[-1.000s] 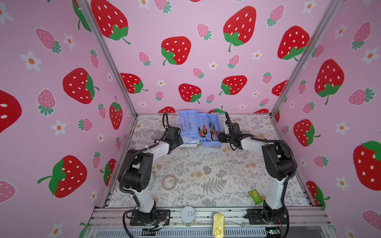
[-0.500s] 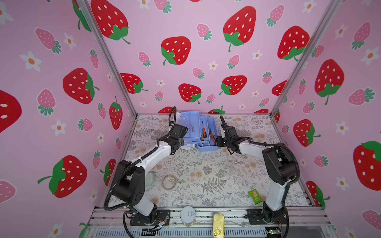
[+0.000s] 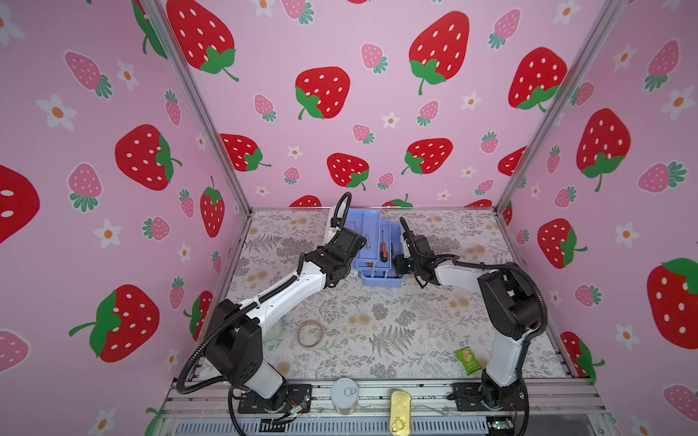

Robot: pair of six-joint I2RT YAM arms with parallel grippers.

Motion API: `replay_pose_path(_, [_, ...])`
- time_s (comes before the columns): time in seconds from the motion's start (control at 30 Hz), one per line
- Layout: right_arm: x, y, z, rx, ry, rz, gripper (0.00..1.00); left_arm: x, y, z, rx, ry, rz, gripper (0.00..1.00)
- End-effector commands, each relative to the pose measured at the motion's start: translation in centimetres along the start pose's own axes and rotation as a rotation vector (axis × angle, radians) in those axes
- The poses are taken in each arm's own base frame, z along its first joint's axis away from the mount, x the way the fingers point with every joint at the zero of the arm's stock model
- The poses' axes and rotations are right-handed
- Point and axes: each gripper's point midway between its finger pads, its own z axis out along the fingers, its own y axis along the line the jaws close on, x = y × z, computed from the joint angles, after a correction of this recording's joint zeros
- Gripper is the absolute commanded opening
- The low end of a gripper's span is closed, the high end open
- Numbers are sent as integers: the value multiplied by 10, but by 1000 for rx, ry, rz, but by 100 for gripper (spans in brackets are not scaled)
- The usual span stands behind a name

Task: Pack the tool kit
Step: 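Swing the white lid over with the left gripper while the right steadies the box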

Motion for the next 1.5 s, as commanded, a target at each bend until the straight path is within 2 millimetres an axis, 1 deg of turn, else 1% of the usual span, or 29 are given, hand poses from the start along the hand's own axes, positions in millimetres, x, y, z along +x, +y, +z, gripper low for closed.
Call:
replay_pose_path(0.0, [2, -1, -1, 7, -1, -3, 37, -52, -13, -36, 81, -140, -83, 0])
replay_pose_path(0.2, [6, 1, 2, -6, 14, 3, 37, -56, -30, -47, 121, -154, -64, 0])
replay_pose_path(0.33, [4, 2, 3, -6, 9, -2, 38, -60, -41, -56, 140, -173, -42, 0])
replay_pose_path(0.43, [3, 3, 3, -15, 10, -2, 37, -60, -50, -58, 155, -172, -32, 1])
replay_pose_path(0.8, [-1, 5, 2, -17, 4, -6, 38, -50, -75, -58, 182, -142, 21, 2])
replay_pose_path(0.93, [-1, 5, 3, -18, 8, -8, 38, -49, -80, -58, 192, -135, 27, 3])
replay_pose_path(1.1, [-3, 6, 1, -23, 2, -5, 42, -48, -86, -58, 208, -127, 32, 4])
replay_pose_path(1.33, [-7, 8, 0, -31, -5, -2, 42, -45, -96, -59, 229, -117, 40, 5])
replay_pose_path(1.47, [-7, 9, 0, -35, -5, 0, 44, -43, -101, -61, 249, -112, 39, 5])
